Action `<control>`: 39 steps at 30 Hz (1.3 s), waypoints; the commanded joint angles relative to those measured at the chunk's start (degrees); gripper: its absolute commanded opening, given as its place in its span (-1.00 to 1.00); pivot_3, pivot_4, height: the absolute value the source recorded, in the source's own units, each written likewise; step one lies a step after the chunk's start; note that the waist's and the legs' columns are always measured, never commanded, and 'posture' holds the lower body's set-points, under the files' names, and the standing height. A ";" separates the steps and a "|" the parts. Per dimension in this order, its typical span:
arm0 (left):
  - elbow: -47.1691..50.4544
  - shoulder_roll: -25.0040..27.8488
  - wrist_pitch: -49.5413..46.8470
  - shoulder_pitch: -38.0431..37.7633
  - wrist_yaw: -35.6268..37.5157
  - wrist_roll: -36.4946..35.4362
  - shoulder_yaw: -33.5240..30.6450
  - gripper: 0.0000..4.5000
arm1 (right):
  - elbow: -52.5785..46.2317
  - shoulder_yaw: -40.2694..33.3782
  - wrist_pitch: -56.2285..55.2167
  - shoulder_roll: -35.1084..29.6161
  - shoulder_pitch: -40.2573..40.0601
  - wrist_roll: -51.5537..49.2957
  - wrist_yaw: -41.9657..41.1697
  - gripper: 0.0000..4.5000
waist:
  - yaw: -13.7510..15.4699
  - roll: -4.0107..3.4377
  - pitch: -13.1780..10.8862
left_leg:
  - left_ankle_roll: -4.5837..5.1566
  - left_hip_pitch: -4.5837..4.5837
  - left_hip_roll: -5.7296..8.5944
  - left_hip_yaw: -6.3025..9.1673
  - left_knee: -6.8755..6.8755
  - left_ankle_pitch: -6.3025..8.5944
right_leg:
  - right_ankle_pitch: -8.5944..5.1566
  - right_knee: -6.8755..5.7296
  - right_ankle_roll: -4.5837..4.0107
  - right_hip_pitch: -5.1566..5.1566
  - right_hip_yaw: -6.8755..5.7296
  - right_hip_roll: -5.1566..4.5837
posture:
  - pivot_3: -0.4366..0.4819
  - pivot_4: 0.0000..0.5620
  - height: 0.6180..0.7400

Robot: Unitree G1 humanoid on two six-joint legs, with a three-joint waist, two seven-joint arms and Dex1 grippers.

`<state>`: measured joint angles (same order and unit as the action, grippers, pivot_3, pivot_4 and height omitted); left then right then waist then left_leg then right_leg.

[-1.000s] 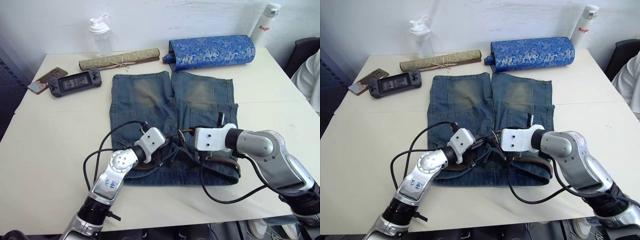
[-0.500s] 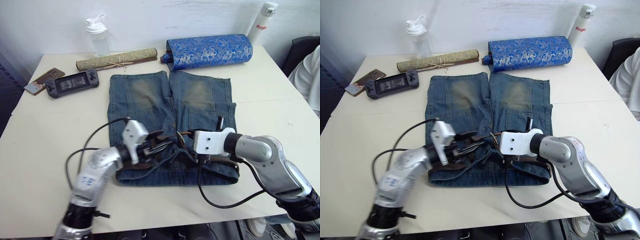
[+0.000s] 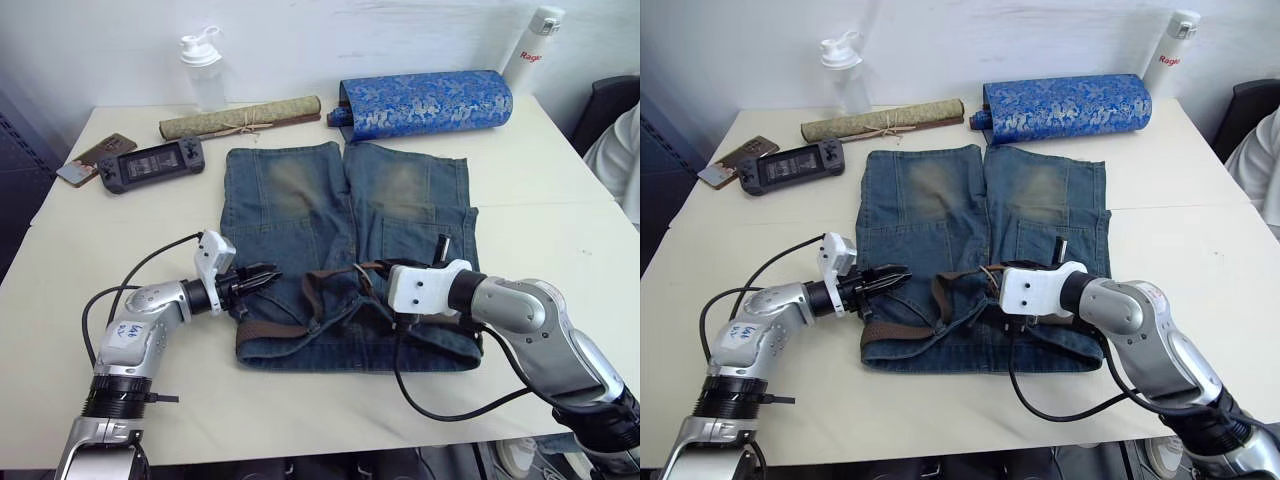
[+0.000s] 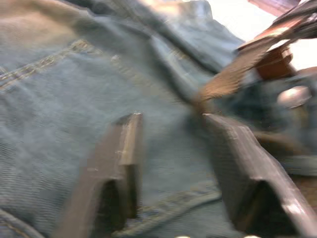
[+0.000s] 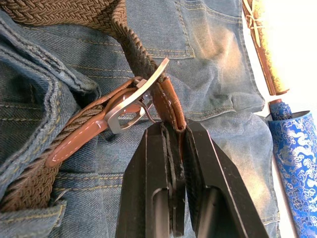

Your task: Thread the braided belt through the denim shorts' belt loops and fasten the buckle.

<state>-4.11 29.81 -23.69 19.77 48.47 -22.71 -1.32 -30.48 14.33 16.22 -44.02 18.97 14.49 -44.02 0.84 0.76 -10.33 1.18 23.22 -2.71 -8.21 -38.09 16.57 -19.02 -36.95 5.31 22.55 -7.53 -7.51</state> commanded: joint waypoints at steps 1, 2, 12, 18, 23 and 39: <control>-2.83 1.31 6.96 0.94 2.71 4.90 2.94 -0.96 | -3.20 -2.73 -0.31 0.37 -0.20 0.21 0.85 -1.00 | -0.17 0.00 0.00 | 0.00 0.00 -0.01 -0.01 0.00 0.00 | 0.00 0.00 0.00 0.01 0.00 0.01 | -0.05 -0.47 0.63; -3.68 1.86 8.48 0.84 3.32 6.44 4.04 -0.96 | -3.39 -2.96 -0.21 0.41 -0.29 0.11 0.90 -1.00 | -0.20 0.00 0.00 | 0.00 0.00 -0.01 -0.01 0.00 0.00 | 0.00 -0.01 0.00 0.01 0.00 0.01 | -0.05 -0.47 0.63; -13.00 5.62 18.02 0.74 3.81 17.25 10.88 -0.96 | -7.15 -15.94 -3.03 -2.36 -1.59 -4.20 0.81 -1.00 | -0.74 -0.17 0.14 | 0.01 -0.13 0.00 -0.02 0.00 0.00 | 0.00 -0.07 0.00 -0.07 0.04 -0.03 | -0.05 -0.47 0.63; -15.18 6.15 21.15 0.50 4.40 18.31 11.58 -0.96 | -5.70 -24.61 -7.94 -5.17 -1.22 -7.34 0.76 -1.00 | -0.82 -0.21 0.19 | 0.02 -0.18 -0.01 -0.04 0.00 0.01 | 0.00 -0.08 0.00 -0.09 0.07 -0.03 | -0.05 -0.47 0.63; -15.36 6.16 22.06 0.10 4.45 18.71 11.86 -0.96 | -3.00 -30.68 -9.61 -6.83 -1.74 -10.31 -0.39 -1.00 | -0.91 -0.26 0.24 | 0.02 -0.22 -0.01 -0.06 0.01 0.01 | 0.00 -0.12 0.00 -0.09 0.10 -0.02 | -0.05 -0.47 0.63; -12.36 4.39 23.28 -0.31 2.25 16.37 8.88 -0.96 | -6.08 -23.36 -3.83 -4.75 -0.50 -18.16 -1.18 -1.00 | -1.00 -0.45 0.39 | 0.02 -0.32 -0.05 -0.11 0.03 0.01 | 0.00 -0.15 0.00 -0.12 0.19 -0.03 | -0.05 -0.47 0.63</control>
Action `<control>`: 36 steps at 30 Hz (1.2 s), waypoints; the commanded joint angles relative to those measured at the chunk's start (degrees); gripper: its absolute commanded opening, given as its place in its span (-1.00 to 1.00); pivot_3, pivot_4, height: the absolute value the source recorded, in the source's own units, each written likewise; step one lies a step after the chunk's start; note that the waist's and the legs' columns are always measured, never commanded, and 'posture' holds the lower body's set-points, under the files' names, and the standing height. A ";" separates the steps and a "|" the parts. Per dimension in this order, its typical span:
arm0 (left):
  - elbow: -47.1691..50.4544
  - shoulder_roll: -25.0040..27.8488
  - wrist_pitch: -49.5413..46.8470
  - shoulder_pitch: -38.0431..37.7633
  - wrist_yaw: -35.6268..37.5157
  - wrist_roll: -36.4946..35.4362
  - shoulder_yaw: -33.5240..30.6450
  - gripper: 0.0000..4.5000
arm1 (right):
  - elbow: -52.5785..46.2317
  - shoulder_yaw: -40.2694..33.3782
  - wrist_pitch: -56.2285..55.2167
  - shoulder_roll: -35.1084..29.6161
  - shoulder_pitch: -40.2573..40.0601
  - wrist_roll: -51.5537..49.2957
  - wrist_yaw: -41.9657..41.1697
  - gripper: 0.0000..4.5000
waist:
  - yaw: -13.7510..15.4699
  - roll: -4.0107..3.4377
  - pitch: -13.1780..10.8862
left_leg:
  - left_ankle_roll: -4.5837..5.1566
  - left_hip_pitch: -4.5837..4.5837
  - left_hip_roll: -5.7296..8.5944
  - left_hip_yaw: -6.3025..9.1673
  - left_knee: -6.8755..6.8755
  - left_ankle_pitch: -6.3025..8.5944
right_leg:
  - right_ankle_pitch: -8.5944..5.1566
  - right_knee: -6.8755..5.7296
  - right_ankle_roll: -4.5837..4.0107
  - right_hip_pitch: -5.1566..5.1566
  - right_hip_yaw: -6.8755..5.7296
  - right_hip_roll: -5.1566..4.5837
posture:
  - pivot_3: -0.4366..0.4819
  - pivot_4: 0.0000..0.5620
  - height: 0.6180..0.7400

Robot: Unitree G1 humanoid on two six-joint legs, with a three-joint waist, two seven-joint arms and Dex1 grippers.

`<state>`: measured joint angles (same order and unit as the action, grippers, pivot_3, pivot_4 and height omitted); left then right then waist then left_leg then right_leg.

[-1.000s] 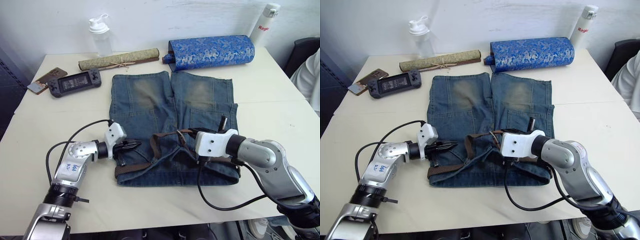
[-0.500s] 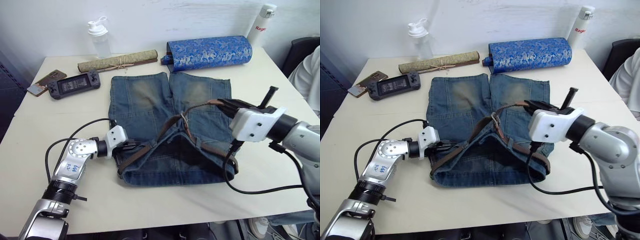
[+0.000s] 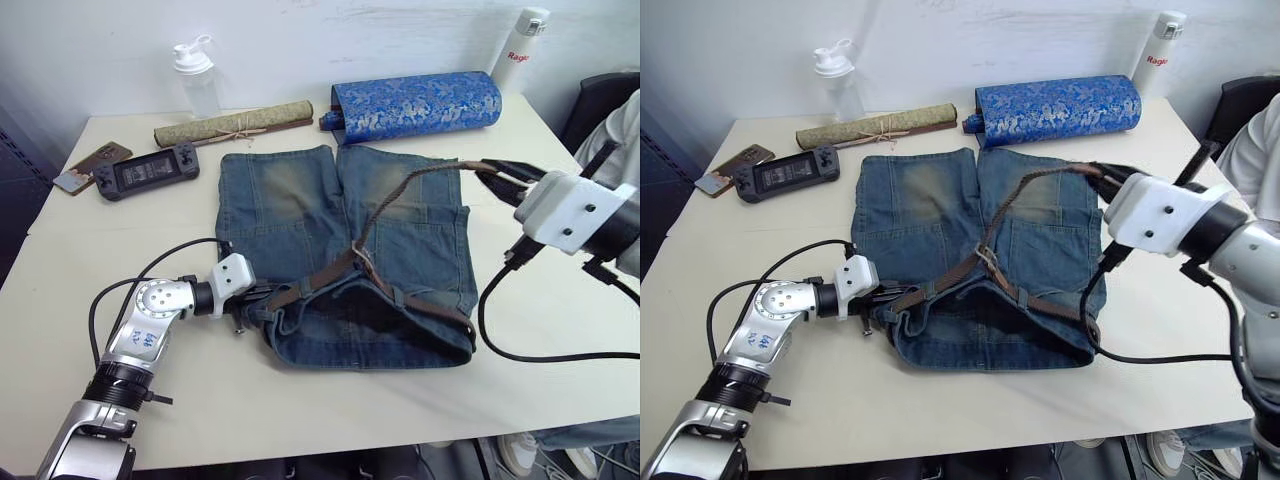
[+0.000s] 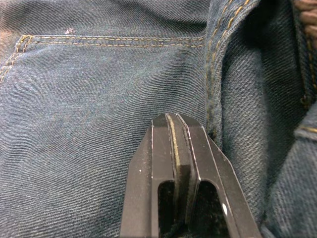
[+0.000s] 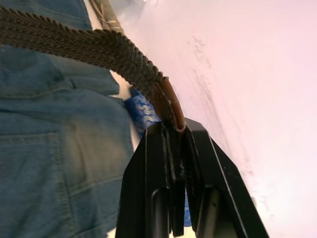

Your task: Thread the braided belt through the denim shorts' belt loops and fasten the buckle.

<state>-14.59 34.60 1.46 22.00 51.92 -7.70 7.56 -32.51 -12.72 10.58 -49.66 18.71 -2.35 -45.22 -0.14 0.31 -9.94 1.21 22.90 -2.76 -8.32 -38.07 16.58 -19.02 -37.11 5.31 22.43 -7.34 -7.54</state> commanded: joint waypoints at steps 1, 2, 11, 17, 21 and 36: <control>-1.38 -0.56 -1.94 -2.64 -1.37 1.15 -0.35 -0.96 | -4.45 4.46 2.19 1.01 -0.27 -1.11 0.07 -1.00 | -0.01 0.00 0.00 | 0.00 0.00 0.00 0.00 0.00 0.00 | 0.00 -0.01 0.00 0.01 0.01 -0.01 | -0.05 -0.47 0.63; -0.52 -0.72 -2.03 -2.88 -1.55 0.70 -0.86 -0.96 | -4.70 5.56 2.55 0.99 -0.34 -1.17 -0.35 -1.00 | 0.00 0.00 0.00 | 0.00 0.01 0.01 0.00 0.00 0.00 | 0.00 -0.01 0.00 0.01 0.01 -0.02 | -0.05 -0.47 0.63; 17.30 -1.59 -10.75 -5.97 -4.90 -10.00 -9.79 -0.42 | -2.84 16.06 2.70 2.79 2.63 1.47 -1.11 -1.00 | -0.18 0.13 -0.08 | 0.03 0.16 -0.04 0.00 0.00 0.02 | 0.00 0.03 0.00 0.13 -0.01 -0.01 | -0.05 -0.47 0.63; 36.68 0.35 -33.97 -13.06 -6.11 -32.40 -17.52 0.65 | 0.51 18.01 -0.07 3.37 4.45 4.27 -0.61 -1.00 | -0.09 0.32 -0.19 | 0.05 0.25 0.03 0.06 -0.09 0.03 | 0.01 0.05 0.02 0.08 -0.01 -0.10 | -0.05 -0.47 0.63; 45.20 1.45 -36.67 -18.19 -8.95 -31.96 -15.82 0.65 | 2.00 18.84 -2.21 3.89 5.68 5.42 -0.55 -1.00 | -0.59 0.32 -0.22 | 0.00 0.22 -0.05 0.06 0.00 0.03 | 0.00 0.14 0.01 0.09 0.45 -0.08 | -0.05 -0.47 0.63; 48.31 -11.00 -29.62 -10.95 -28.74 -12.75 -3.18 0.65 | 2.76 20.66 -4.31 5.44 7.71 7.11 -0.97 -1.00 | 0.08 0.40 -0.23 | 0.02 0.22 0.02 0.05 -0.02 0.00 | 0.02 0.14 0.03 0.07 0.44 0.02 | -0.05 -0.47 0.63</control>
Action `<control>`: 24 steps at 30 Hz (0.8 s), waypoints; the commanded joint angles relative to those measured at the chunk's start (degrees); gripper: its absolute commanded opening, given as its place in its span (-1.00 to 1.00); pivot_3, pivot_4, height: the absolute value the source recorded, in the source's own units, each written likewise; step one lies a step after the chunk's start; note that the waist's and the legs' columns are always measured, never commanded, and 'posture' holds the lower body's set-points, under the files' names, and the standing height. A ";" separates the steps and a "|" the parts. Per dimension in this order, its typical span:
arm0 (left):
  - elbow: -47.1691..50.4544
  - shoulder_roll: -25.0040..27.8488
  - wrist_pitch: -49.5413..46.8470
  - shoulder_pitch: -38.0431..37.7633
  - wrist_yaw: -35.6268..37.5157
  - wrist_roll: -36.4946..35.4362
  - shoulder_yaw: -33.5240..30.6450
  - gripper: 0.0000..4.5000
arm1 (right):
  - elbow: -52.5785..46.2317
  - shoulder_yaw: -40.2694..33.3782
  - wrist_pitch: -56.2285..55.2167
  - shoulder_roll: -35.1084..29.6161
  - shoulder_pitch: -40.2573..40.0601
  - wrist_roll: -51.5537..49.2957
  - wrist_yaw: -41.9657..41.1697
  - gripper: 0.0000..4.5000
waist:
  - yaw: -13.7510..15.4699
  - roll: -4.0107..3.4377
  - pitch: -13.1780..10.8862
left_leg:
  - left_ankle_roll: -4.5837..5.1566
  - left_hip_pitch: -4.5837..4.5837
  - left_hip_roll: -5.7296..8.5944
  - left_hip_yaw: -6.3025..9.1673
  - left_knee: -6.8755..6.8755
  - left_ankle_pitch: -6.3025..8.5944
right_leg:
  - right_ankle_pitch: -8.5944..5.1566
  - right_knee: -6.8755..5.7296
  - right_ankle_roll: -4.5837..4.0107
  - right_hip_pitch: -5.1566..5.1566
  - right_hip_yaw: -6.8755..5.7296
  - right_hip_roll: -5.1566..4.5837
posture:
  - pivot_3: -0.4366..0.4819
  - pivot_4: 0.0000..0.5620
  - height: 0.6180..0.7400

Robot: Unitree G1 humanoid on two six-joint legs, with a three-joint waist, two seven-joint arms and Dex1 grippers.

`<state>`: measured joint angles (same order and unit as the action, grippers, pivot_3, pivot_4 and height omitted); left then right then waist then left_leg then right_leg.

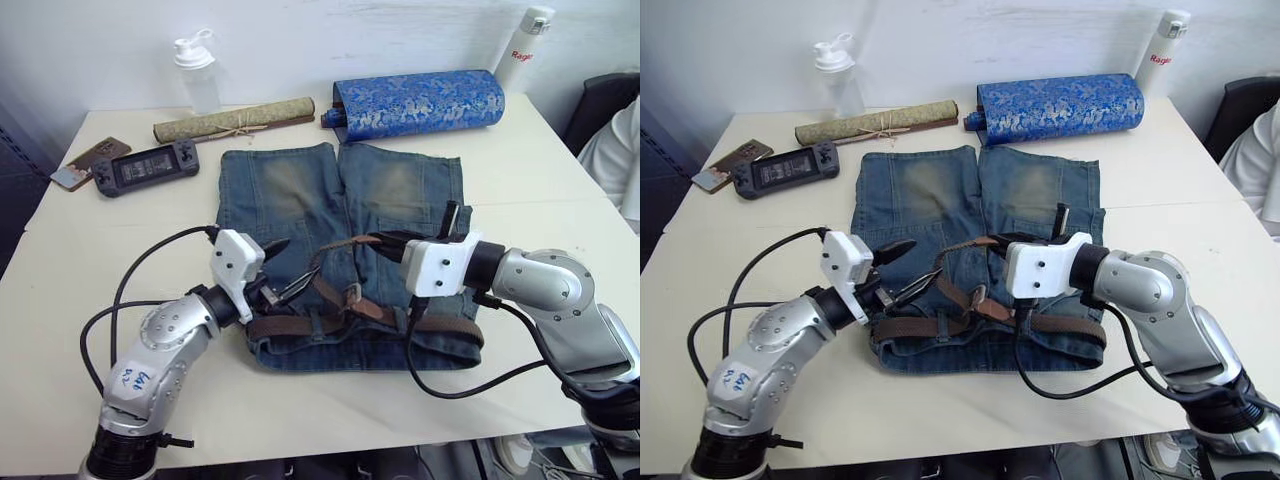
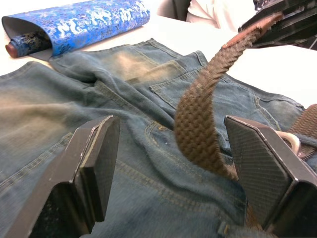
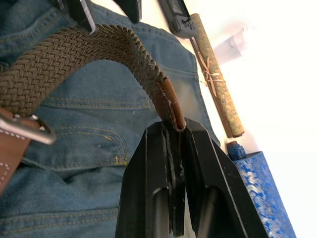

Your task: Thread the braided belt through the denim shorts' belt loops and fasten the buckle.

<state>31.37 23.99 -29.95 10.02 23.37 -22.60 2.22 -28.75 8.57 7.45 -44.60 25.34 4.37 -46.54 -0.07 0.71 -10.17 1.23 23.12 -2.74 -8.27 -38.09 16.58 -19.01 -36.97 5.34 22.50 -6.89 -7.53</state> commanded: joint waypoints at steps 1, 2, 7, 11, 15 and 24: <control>2.15 -0.31 1.87 1.41 -0.40 3.36 2.99 0.65 | -1.07 -0.58 -1.20 0.47 1.16 0.53 0.36 -1.00 | 0.01 0.00 0.00 | 0.00 0.00 0.00 0.00 0.00 0.00 | 0.00 -0.01 0.00 0.00 0.00 0.00 | -0.05 -0.47 0.63; 1.99 -0.26 1.94 1.66 -0.58 4.29 3.49 0.65 | -1.11 -0.57 -1.20 0.56 1.22 0.62 0.35 -1.00 | 0.01 0.00 0.00 | 0.00 0.00 0.00 0.00 0.00 0.00 | 0.00 0.00 0.00 0.00 0.00 0.00 | -0.05 -0.47 0.63; 0.77 -1.70 1.95 2.96 -1.41 6.18 3.98 0.65 | -1.62 -0.58 -1.03 0.76 1.09 0.90 0.25 -1.00 | 0.10 0.00 0.00 | 0.00 0.00 0.01 0.00 -0.02 0.00 | 0.00 0.00 0.00 0.00 0.00 -0.02 | -0.05 -0.47 0.63; 0.00 -2.48 2.29 4.07 -0.88 6.37 4.00 0.32 | -1.89 -0.52 -0.86 0.87 0.88 1.05 0.33 -1.00 | 0.03 0.00 0.00 | 0.00 0.00 0.00 0.00 -0.02 0.00 | 0.00 0.00 0.00 0.00 0.00 -0.02 | -0.05 -0.47 0.63; -0.63 -3.01 3.00 5.00 -0.12 6.97 4.48 -0.50 | -2.04 -0.39 -0.72 1.09 0.72 1.24 0.22 -1.00 | 0.06 0.00 0.00 | 0.00 0.00 0.00 0.00 -0.02 0.00 | 0.00 0.00 0.00 0.00 -0.01 -0.02 | -0.05 -0.47 0.63; -1.83 -3.68 4.75 5.46 0.52 8.21 5.13 -0.96 | -2.11 -0.27 -0.71 1.43 0.81 1.27 -0.19 -1.00 | 0.05 0.00 0.00 | 0.00 0.00 0.00 0.00 -0.02 0.00 | 0.00 0.00 0.00 0.00 -0.05 -0.02 | -0.05 -0.47 0.63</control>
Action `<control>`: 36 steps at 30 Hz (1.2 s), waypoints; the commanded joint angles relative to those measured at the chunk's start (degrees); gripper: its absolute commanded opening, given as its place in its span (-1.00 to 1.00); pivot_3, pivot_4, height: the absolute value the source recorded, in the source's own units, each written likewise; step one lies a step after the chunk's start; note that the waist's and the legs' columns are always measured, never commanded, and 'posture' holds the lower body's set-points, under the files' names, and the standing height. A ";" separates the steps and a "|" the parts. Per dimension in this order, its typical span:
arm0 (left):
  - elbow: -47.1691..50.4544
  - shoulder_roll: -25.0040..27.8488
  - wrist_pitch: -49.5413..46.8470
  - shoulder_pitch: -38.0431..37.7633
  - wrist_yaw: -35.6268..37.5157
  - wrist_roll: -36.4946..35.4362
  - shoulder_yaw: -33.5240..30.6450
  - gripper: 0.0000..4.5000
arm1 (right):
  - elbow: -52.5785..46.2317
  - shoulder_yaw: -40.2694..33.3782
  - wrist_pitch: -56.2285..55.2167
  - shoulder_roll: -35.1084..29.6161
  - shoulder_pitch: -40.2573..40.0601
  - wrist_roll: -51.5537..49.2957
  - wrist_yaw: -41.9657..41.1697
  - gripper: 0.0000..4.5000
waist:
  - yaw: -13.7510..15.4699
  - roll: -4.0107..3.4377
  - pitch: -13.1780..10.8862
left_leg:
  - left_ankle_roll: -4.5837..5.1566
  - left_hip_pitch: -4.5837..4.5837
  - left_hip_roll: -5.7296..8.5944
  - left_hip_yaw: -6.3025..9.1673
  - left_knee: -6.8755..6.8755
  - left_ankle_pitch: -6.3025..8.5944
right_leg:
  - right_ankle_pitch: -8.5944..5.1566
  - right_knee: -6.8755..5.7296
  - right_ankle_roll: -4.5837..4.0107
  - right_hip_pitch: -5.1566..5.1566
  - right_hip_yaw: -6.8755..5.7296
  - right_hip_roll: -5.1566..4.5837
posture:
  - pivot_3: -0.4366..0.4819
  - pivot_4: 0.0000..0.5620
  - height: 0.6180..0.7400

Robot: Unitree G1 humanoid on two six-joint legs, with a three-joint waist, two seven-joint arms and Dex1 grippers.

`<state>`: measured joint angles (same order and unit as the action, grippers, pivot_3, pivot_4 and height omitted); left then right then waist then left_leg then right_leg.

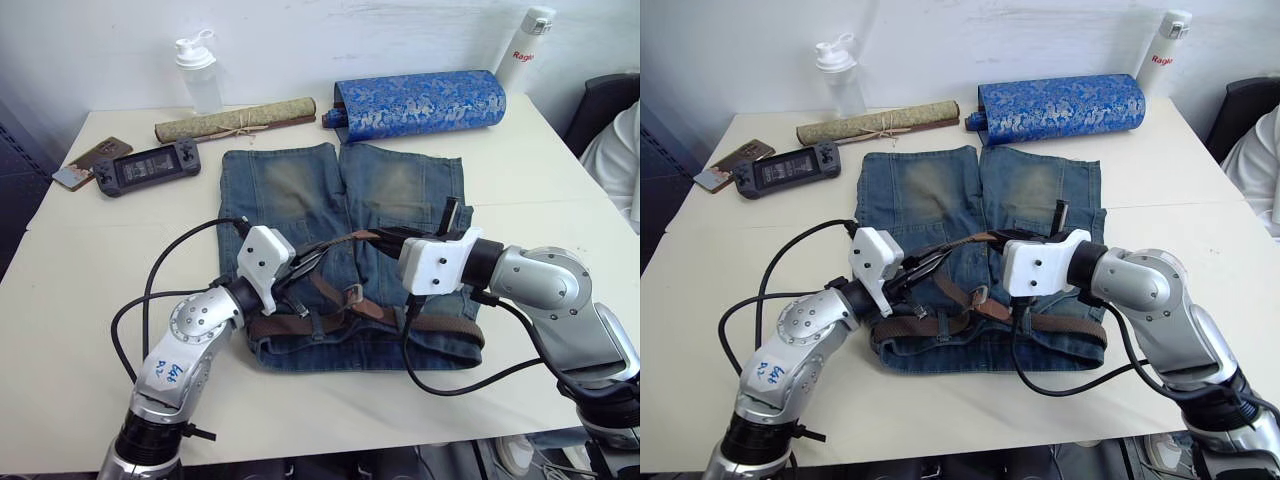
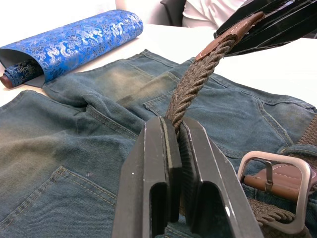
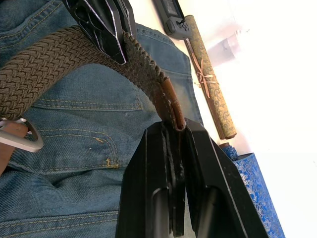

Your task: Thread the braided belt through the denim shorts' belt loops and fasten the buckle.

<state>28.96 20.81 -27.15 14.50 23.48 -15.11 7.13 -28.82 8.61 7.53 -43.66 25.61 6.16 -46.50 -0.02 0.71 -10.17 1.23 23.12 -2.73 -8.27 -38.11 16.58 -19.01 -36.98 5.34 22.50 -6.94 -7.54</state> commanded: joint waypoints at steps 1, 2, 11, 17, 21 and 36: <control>0.42 -0.33 2.36 1.02 0.63 0.97 0.40 -0.96 | -2.20 -0.33 -0.45 0.57 0.47 -0.65 -0.23 -1.00 | 0.00 0.00 0.00 | 0.00 0.00 0.00 0.00 0.00 0.00 | 0.00 0.00 0.00 0.00 0.00 0.00 | -0.05 -0.47 0.63; 0.33 -0.24 2.58 1.03 0.78 1.07 0.51 -0.96 | -2.37 -0.37 -0.02 0.65 0.40 -0.82 -0.27 -1.00 | 0.01 0.00 0.00 | 0.00 0.00 0.00 0.00 0.00 0.00 | 0.00 0.00 0.00 0.00 0.00 0.00 | -0.05 -0.47 0.63; 0.22 -2.05 1.97 -0.12 0.63 -0.69 0.01 -1.00 | -3.85 -3.38 9.48 4.49 0.38 -3.66 3.03 -0.63 | 0.00 0.00 0.00 | 0.00 0.00 0.00 0.00 0.00 0.00 | 0.00 0.00 0.00 0.00 -0.06 0.00 | -0.05 -0.47 0.63; 0.68 -5.07 -2.18 -1.23 -1.09 -4.93 -2.13 -1.00 | -5.94 -8.08 19.82 6.76 -0.83 -7.53 5.06 0.38 | 0.01 0.00 0.00 | 0.00 0.00 0.00 0.00 0.00 0.00 | 0.00 -0.01 0.00 0.00 -0.09 -0.01 | -0.05 -0.47 0.63; 0.80 -7.22 -5.65 -1.49 -2.09 -10.22 -5.70 -1.00 | -8.12 -13.82 28.55 7.95 -4.70 -13.94 4.61 0.96 | 0.04 0.00 0.00 | 0.00 0.01 0.00 0.02 0.00 0.00 | 0.00 -0.01 0.00 0.00 -0.08 -0.02 | -0.05 -0.47 0.63; 2.76 -8.13 -9.24 -1.08 2.07 -21.30 -8.49 -1.00 | -11.31 -9.29 47.94 16.81 -7.42 -29.96 6.79 -0.67 | -0.08 0.00 0.00 | 0.03 0.04 -0.02 0.08 0.06 0.02 | 0.00 0.02 0.00 0.00 0.06 0.00 | -0.05 -0.47 0.63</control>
<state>28.71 12.11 -36.11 12.96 22.45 -31.63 -1.12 -41.63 -6.49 52.45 -29.65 17.32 -22.22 -42.37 -0.10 0.71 -10.17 1.27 23.16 -2.75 -8.19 -38.06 16.61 -19.01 -36.94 5.33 22.49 -6.89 -7.54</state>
